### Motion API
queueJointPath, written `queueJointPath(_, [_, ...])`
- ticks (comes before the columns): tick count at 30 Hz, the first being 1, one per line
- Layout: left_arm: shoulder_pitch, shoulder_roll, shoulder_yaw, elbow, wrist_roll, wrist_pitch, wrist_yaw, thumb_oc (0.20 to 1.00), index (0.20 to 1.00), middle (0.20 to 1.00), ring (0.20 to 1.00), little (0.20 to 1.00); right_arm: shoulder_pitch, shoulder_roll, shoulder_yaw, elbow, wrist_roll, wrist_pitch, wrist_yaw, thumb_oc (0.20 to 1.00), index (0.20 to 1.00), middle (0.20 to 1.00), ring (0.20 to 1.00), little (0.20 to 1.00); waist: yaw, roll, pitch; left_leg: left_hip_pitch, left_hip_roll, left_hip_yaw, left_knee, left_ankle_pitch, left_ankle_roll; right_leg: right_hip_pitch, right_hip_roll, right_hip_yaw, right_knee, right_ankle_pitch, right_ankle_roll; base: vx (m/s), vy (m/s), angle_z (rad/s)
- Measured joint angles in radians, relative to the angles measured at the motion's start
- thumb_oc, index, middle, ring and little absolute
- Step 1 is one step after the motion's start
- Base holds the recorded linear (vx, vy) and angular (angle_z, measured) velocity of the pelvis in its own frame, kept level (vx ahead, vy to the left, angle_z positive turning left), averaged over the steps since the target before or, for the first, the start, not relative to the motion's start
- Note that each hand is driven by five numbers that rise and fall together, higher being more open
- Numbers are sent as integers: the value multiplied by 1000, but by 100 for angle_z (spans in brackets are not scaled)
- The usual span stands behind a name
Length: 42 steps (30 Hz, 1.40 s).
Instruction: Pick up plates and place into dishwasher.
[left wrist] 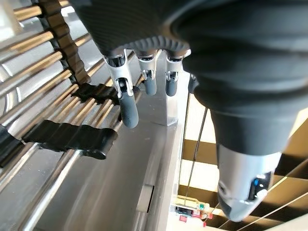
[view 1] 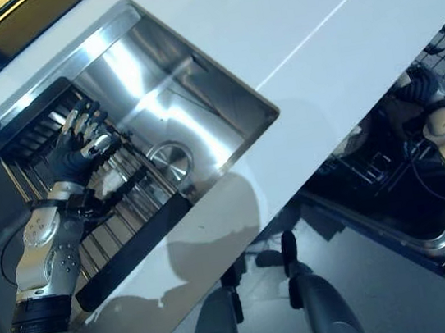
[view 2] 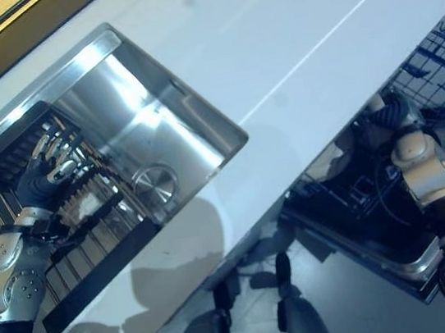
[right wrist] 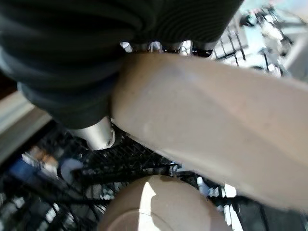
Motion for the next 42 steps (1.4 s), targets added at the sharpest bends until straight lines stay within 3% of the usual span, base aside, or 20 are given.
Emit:
queueJointPath(14, [-3,84,-12,-11,-42,-29,0,1000,1000,1000,1000,1000,-107,-148,147,59,-149,-16,41,200,200,200,200,200,0,-3,40,-31,-1,-14,20,-5,1,-21,-3,-14,13,1,-4,21,-37,3])
queueJointPath(24, [-31,98,-16,-8,-72,-45,3,1000,1000,1000,1000,1000,-224,-153,226,109,-206,-32,102,200,200,200,200,200,0,7,57,-80,-10,-14,46,-1,4,-86,-23,-13,76,-18,-1,0,3,1])
queueJointPath(30, [-52,93,-43,-11,-71,-61,10,1000,1000,1000,1000,1000,-310,-132,287,156,-219,-38,129,200,200,200,200,200,2,47,75,-103,-28,-13,50,6,14,-131,-41,-10,126,-35,5,14,26,3])
queueJointPath(40, [-72,63,-56,-20,-71,-82,52,1000,1000,1000,1000,1000,-436,-115,336,210,-246,-27,147,200,200,200,200,200,4,68,73,-142,-48,-8,55,15,24,-196,-74,-8,184,-53,12,-7,23,2])
queueJointPath(41, [-72,57,-56,-23,-71,-82,55,1000,1000,1000,1000,1000,-441,-115,336,210,-246,-26,146,216,216,216,216,216,4,72,73,-143,-49,-7,54,16,25,-198,-75,-8,186,-53,13,-25,50,2])
queueJointPath(42, [-71,51,-56,-26,-71,-83,59,1000,1000,1000,1000,1000,-445,-114,335,210,-246,-25,145,655,655,655,655,655,6,77,72,-144,-51,-7,53,17,26,-200,-76,-7,188,-53,13,-26,50,1])
